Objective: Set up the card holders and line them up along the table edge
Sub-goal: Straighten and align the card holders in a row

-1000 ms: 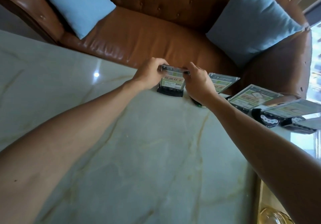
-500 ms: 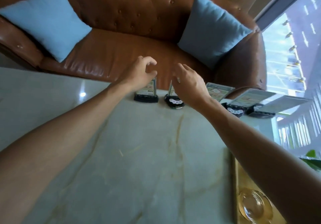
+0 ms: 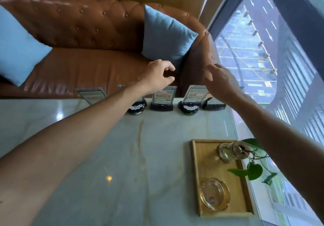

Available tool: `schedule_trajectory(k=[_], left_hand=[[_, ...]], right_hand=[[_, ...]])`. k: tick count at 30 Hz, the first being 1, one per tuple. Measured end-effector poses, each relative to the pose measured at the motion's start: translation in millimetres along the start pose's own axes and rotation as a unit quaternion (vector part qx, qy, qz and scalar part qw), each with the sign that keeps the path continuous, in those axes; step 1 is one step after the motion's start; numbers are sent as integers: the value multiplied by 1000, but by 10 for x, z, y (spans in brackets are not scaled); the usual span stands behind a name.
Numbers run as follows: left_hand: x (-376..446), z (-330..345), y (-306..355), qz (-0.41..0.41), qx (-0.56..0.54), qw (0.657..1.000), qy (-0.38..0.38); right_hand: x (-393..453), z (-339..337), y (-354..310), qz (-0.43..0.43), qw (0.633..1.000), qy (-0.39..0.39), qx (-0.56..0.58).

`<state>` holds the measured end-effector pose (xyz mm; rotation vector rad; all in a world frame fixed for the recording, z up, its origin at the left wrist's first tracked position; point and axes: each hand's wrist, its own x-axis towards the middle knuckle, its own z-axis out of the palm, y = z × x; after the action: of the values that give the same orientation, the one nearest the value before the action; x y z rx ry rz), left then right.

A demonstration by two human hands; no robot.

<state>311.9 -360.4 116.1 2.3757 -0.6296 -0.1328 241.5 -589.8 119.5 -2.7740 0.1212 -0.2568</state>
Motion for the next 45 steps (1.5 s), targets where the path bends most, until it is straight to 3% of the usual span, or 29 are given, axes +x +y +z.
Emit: schedule_trajectory(k=[4,10,16,26,32,35,39,42,45], left_hand=[[174,405,294,2,7,999,-44],[373,884,486,-21,45,994,-101],[531,1205,493,-44,72,988,-127],[637,1368,467,-58,87,987,-123],[652,1390,462,-53,98,987,-113],[664,1405,489,-45,104,986,-122],[669,1455,512,-43,115,988,-99],[686,1478,523,-41,112,989,-92],[721,1481,539,-40,111,989,-90]], right_hand=[[-30,-104,633,52,996,-59,-48],[-26,69,1295,43,973,-162,-157],[81,214,1511,22,980,-139,-143],[105,163,1554,103,989,-106,-30],[166,81,1572,182,971,-154,7],[153,53,1622,117,975,-179,-60],[98,121,1720,15,973,-107,-205],[118,150,1766,-32,975,-117,-185],[158,121,1774,-13,976,-169,-133]])
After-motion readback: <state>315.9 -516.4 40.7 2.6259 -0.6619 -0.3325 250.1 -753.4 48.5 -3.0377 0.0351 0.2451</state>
